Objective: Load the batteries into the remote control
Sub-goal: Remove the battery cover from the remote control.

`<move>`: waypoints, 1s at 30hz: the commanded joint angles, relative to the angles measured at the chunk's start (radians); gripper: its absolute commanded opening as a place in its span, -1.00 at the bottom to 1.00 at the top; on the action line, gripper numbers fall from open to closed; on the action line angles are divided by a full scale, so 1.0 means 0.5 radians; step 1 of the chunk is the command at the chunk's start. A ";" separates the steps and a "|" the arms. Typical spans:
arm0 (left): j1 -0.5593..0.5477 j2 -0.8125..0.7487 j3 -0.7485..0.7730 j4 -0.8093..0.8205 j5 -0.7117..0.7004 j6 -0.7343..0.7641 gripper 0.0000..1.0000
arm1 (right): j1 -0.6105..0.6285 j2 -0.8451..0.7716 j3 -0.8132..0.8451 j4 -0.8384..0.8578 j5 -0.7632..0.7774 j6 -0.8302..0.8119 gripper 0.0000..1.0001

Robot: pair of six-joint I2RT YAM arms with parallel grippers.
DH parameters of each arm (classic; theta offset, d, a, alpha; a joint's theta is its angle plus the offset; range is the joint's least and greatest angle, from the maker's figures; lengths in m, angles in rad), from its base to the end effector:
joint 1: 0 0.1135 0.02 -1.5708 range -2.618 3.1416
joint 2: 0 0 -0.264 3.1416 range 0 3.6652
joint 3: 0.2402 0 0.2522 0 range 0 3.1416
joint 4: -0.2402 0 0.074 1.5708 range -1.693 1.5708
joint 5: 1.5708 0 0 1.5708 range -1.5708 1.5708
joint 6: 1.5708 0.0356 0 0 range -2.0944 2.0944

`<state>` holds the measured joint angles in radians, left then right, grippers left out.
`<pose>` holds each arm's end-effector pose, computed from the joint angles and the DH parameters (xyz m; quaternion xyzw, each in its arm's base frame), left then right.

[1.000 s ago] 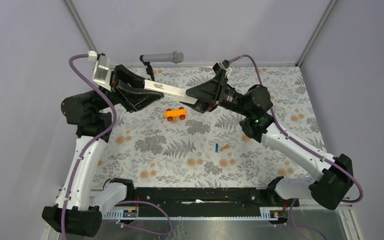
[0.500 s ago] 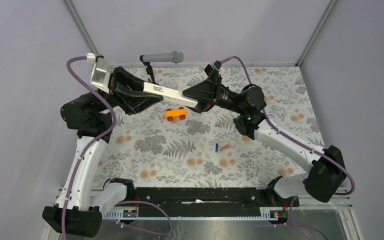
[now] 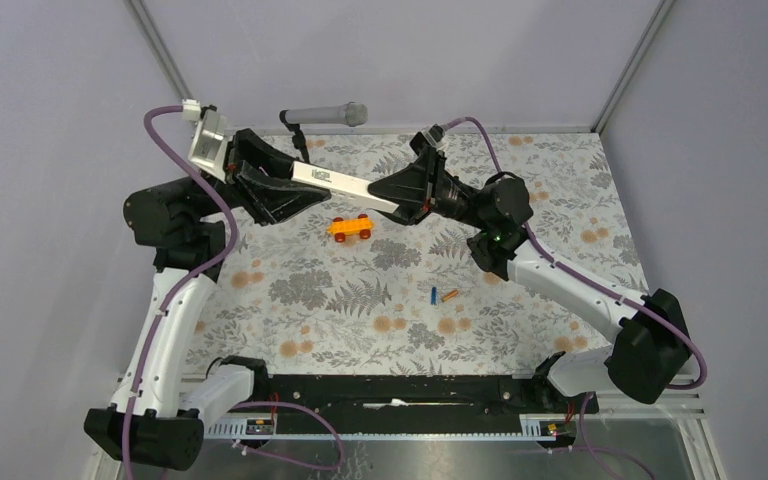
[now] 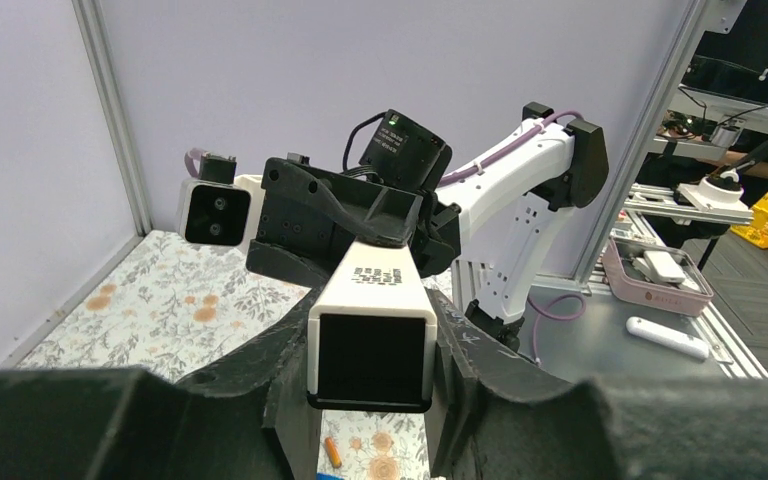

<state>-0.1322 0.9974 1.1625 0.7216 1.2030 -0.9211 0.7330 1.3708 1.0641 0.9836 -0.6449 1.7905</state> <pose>0.1576 -0.0545 0.5020 0.3859 0.4602 -0.5545 0.5761 0.2079 0.2160 0.4197 -0.0399 0.4981 0.8564 0.1297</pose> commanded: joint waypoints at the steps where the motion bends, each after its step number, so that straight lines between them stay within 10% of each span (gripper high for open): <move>1: 0.036 0.042 0.175 -0.123 -0.129 0.160 -1.00 | -0.095 -0.020 -0.101 0.136 -0.057 -0.052 -0.75; 21: 0.128 0.047 0.193 -0.110 -0.167 0.148 -1.00 | -0.200 -0.026 -0.103 -0.169 -0.158 -0.145 -0.24; 26: 0.141 0.049 0.191 -0.119 -0.191 0.152 -1.00 | -0.214 -0.024 -0.117 -0.155 -0.157 -0.125 -0.50; 30: 0.153 0.046 0.188 -0.156 -0.209 0.182 -1.00 | -0.234 -0.038 -0.184 -0.020 -0.104 -0.076 -0.19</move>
<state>-0.1162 1.0451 1.1835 0.5690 1.2469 -0.8597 0.6781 1.3708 1.0233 0.9562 -0.6552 1.8042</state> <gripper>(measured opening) 0.350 0.399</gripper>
